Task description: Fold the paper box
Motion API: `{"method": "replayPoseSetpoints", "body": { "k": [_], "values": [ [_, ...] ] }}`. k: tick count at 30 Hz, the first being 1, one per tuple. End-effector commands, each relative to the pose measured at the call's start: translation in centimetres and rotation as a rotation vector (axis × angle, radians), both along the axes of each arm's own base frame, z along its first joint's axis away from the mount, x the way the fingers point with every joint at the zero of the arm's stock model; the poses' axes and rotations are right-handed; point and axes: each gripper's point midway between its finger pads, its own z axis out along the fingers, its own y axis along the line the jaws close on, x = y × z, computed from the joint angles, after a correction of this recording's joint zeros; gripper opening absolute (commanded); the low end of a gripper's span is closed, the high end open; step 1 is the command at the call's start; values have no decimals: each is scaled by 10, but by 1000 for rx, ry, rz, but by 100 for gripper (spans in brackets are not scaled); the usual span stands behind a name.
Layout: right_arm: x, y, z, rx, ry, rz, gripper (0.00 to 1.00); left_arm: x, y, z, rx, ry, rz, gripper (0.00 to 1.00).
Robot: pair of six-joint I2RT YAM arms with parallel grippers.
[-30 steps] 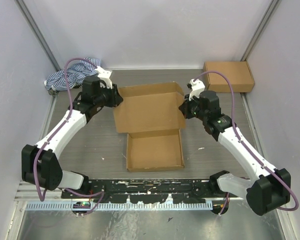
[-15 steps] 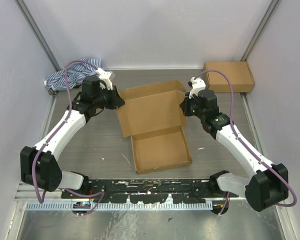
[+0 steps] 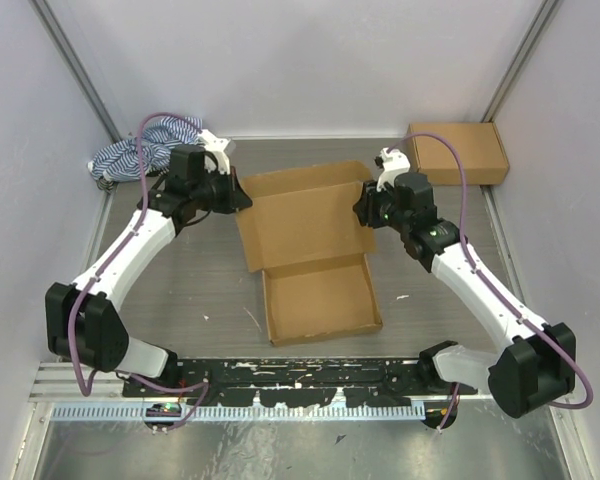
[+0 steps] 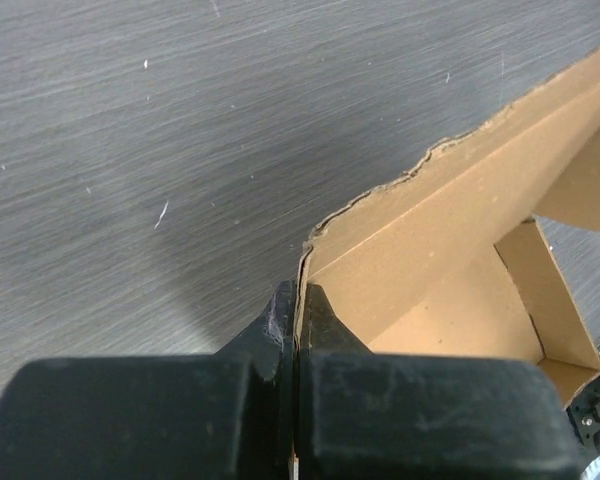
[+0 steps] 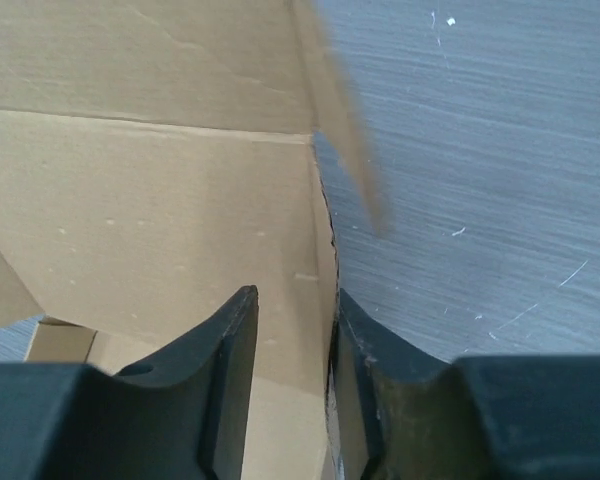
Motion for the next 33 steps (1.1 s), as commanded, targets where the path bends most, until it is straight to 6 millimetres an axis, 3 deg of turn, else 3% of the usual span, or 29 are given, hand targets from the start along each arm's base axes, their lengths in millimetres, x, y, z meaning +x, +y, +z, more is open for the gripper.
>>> {"method": "replayPoseSetpoints", "body": {
  "k": [1,7,11,13,15,21,28,33],
  "values": [
    [11,4,42,22,-75,-3,42,4,-8,46,-9,-149,-57,0],
    [17,-6,55,-34,-82,-44,46,0,-15,90,-19,-359,-152,0],
    [24,-9,59,-67,-69,-57,46,-8,-18,102,-16,-470,-213,1],
    [26,-9,58,-83,-58,-55,46,-11,-22,98,-30,-486,-248,2],
    [28,-9,59,-95,-53,-56,45,-20,-23,110,-48,-534,-275,2],
    [33,-14,64,-123,-46,-80,43,-21,-24,111,-18,-525,-308,2],
    [35,-33,60,-178,-34,-169,46,-11,-24,93,88,-405,-348,0],
    [40,-34,55,-218,-24,-157,46,-10,-33,87,109,-352,-443,0]
  ]
}}
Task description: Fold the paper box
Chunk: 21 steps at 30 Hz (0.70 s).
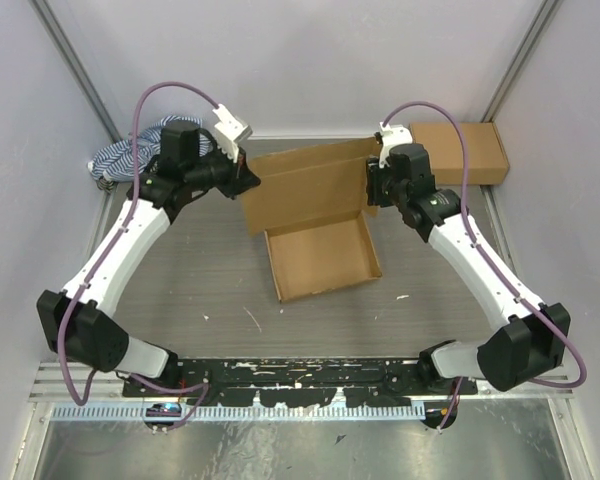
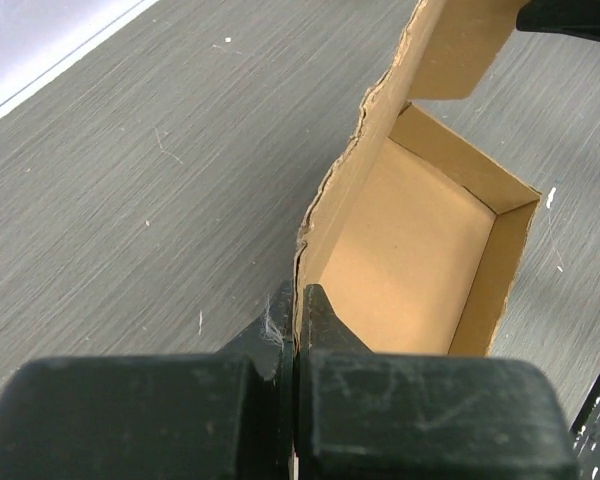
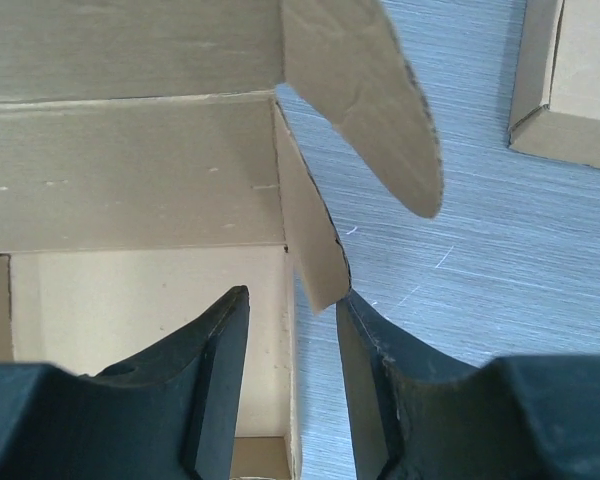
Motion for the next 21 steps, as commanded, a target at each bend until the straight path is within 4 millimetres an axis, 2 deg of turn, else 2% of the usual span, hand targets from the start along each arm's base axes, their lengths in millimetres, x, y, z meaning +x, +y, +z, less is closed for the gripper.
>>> {"method": "replayPoseSetpoints", "body": {
  "k": [1,6,13,17,21],
  "values": [
    [13,-5,19,-37,-51,-14,46,-7,-9,2,49,34,-112,0],
    [26,-9,11,-28,-23,1,45,-4,-15,2,87,34,-174,0],
    [55,-20,1,-8,5,4,43,-4,-15,5,121,4,-215,0],
    [66,-28,5,14,1,20,42,-4,-15,6,139,11,-235,0],
    [68,-24,20,74,-24,132,45,-4,-14,4,152,12,-241,0]
  ]
}}
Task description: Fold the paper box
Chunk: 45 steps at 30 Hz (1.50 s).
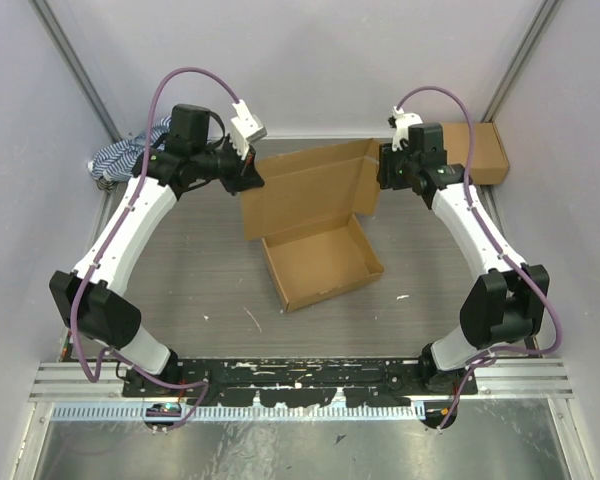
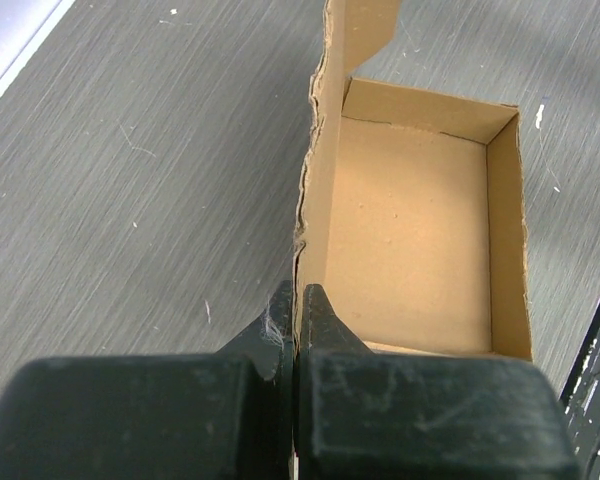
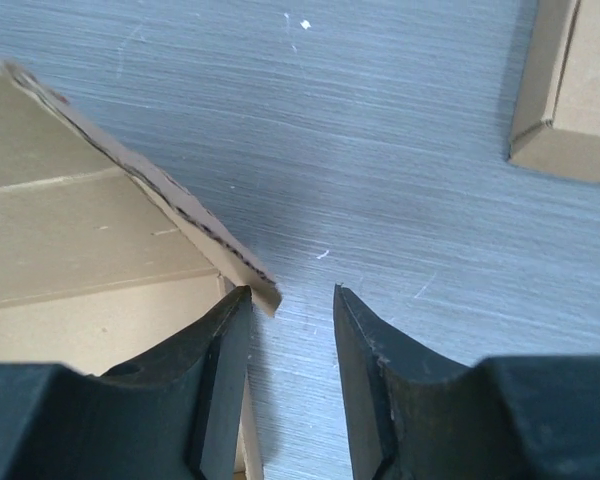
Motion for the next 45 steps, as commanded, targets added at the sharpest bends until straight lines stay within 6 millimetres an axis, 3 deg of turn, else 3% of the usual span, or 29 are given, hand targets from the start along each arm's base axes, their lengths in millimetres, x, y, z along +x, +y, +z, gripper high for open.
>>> {"method": "replayPoseSetpoints", "body": {
  "k": [1,8,17,19,23,24,27,29,31,32,35,41,43,45],
  "values": [
    [13,15,52,97,-135,174,45,-2,-3,6,7,-17,-42,0],
    [12,45,46,195,-82,353,44,-1,-3,-1,12,-4,-41,0],
    [12,51,32,216,-25,378,41,1,-5,-1,2,-8,-35,0],
    [10,53,29,225,-8,382,36,3,-4,-2,1,-7,-23,0],
    [9,52,25,197,16,319,13,15,1,-5,5,-11,58,0],
    [9,50,24,185,17,295,11,18,2,-6,7,-12,84,1],
    [8,47,26,165,-3,222,5,28,11,-6,15,-4,191,14],
    [5,47,30,179,-24,187,1,34,19,-6,22,7,272,30],
    [1,46,33,204,-40,149,1,35,26,-7,27,13,324,39],
    [-1,47,35,211,-48,134,1,36,30,-7,27,17,363,49],
    [-6,46,38,219,-58,101,1,38,43,-8,35,21,465,56],
    [-12,45,39,226,-46,75,1,24,77,-3,65,11,643,56],
    [-13,46,37,225,-37,77,1,11,75,4,28,9,618,48],
    [-13,48,35,224,-33,80,1,-10,56,19,-75,-5,492,39]
  ]
}}
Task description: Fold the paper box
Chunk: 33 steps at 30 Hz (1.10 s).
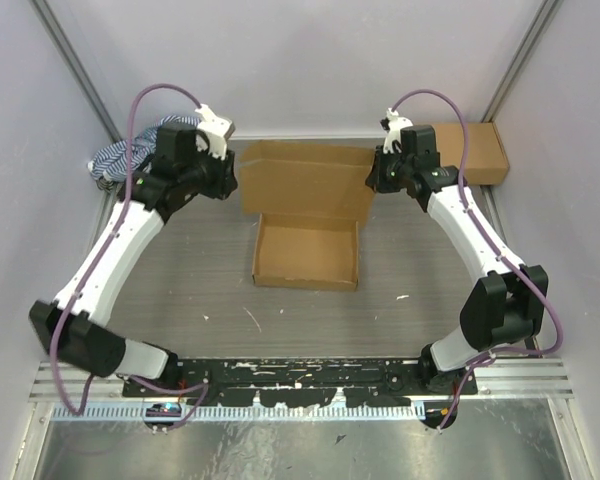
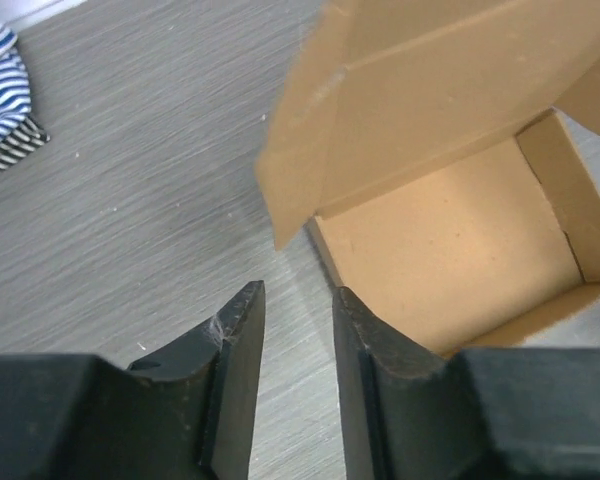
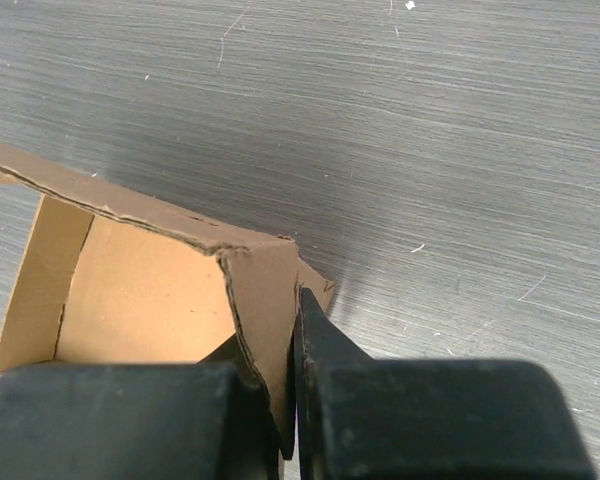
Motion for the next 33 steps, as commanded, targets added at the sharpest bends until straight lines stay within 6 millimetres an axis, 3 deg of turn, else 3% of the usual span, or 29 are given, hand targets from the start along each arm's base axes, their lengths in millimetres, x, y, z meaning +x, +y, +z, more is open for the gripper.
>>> {"method": "replayPoseSetpoints", "body": {
  "k": [1,3,6,10,18,25,33],
  "values": [
    [1,6,28,39,-75,-9,1,-35,-20,41,-166,-116,-128,37],
    [0,9,27,38,-72,2,1,-41,-29,52,-220,-188,-195,39],
    [-2,13,27,36,-74,19,1,-38,-38,51,-231,-201,-246,45],
    [-4,15,26,22,-69,40,1,-24,-52,31,-191,-100,-314,49],
    [-9,17,24,3,-67,76,1,22,-36,10,10,-126,-260,52],
    [-10,18,21,-3,-58,96,1,38,-32,19,74,-198,-263,56],
    [-11,22,20,2,-59,124,1,51,-35,-2,142,-160,-311,57]
  ]
}}
